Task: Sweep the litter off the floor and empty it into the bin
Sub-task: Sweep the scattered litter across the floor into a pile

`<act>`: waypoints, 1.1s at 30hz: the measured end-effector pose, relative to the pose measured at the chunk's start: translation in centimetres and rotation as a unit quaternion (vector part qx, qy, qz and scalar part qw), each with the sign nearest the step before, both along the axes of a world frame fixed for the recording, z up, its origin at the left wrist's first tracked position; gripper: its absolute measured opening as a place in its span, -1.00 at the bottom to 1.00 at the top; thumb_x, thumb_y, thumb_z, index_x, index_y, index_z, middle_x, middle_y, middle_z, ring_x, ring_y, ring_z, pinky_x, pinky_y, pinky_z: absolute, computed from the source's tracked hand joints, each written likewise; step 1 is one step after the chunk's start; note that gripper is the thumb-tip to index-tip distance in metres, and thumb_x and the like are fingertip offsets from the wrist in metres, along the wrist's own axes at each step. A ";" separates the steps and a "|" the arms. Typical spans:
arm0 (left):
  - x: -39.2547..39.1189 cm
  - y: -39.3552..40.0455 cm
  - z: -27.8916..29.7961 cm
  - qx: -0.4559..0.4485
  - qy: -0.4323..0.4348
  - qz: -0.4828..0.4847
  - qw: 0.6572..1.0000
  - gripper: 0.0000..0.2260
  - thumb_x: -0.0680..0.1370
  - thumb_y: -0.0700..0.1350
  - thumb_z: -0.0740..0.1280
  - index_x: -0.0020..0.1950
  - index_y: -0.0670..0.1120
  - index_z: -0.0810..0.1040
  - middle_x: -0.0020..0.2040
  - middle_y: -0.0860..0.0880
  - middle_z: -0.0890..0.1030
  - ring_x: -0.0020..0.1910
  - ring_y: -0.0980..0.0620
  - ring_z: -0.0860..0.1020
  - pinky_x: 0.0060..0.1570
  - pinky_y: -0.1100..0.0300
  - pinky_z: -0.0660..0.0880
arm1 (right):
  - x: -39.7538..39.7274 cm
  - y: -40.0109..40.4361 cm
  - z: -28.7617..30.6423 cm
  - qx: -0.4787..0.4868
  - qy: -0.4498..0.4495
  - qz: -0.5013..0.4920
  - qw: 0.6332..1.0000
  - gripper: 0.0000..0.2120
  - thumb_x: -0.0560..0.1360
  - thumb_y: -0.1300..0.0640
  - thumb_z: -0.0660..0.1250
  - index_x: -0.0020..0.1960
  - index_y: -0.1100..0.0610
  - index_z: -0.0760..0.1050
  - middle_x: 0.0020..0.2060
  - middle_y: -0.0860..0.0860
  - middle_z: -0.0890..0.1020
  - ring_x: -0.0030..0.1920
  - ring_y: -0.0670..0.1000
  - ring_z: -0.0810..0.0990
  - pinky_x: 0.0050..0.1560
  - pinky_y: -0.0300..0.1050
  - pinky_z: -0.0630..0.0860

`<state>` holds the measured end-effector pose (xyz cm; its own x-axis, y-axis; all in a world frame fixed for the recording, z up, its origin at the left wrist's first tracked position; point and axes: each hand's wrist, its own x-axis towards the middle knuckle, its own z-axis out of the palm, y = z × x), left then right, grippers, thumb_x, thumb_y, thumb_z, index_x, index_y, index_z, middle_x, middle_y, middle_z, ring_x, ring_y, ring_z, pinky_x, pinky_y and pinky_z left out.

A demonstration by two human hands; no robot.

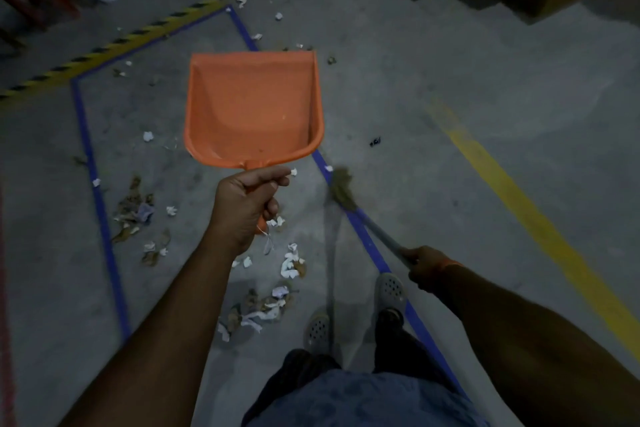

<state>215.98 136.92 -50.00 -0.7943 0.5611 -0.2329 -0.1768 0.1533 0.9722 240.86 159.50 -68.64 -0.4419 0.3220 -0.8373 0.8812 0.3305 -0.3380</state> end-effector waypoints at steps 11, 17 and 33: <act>0.1 10.2 1.0 0.021 -0.008 0.050 0.998 -0.71 0.58 -0.41 0.23 0.09 -0.15 0.67 -0.13 -0.07 0.68 -0.50 0.12 0.43 -0.50 0.32 0.37 | -1.1 13.3 1.2 0.009 0.069 0.031 0.997 -0.27 0.44 0.39 0.29 0.49 -0.17 0.32 -0.17 0.09 0.54 -0.40 0.06 0.54 -0.44 -0.19 0.47; -0.4 12.7 1.2 0.021 -0.001 0.050 0.999 -0.70 0.59 -0.41 0.23 0.08 -0.11 0.69 -0.09 -0.10 0.68 -0.49 0.11 0.45 -0.50 0.31 0.40 | -0.7 19.0 0.9 0.082 0.055 -0.057 0.994 -0.31 0.46 0.34 0.34 0.52 -0.03 0.28 -0.04 0.22 0.61 -0.34 0.11 0.62 -0.42 -0.15 0.50; -9.7 11.8 -0.2 0.007 -0.003 0.138 0.990 -0.70 0.59 -0.41 0.24 0.08 -0.12 0.69 -0.10 -0.10 0.68 -0.51 0.10 0.43 -0.50 0.30 0.37 | -17.1 14.8 -0.2 -0.033 0.034 0.141 0.989 -0.38 0.44 0.35 0.32 0.45 -0.03 0.40 -0.08 0.11 0.60 -0.25 0.10 0.64 -0.31 -0.11 0.62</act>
<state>206.28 148.75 -50.18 -0.9164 0.3267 -0.2313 -0.2155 0.0842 0.9729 223.76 174.35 -68.87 -0.5615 0.1233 -0.8183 0.7324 0.5342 -0.4221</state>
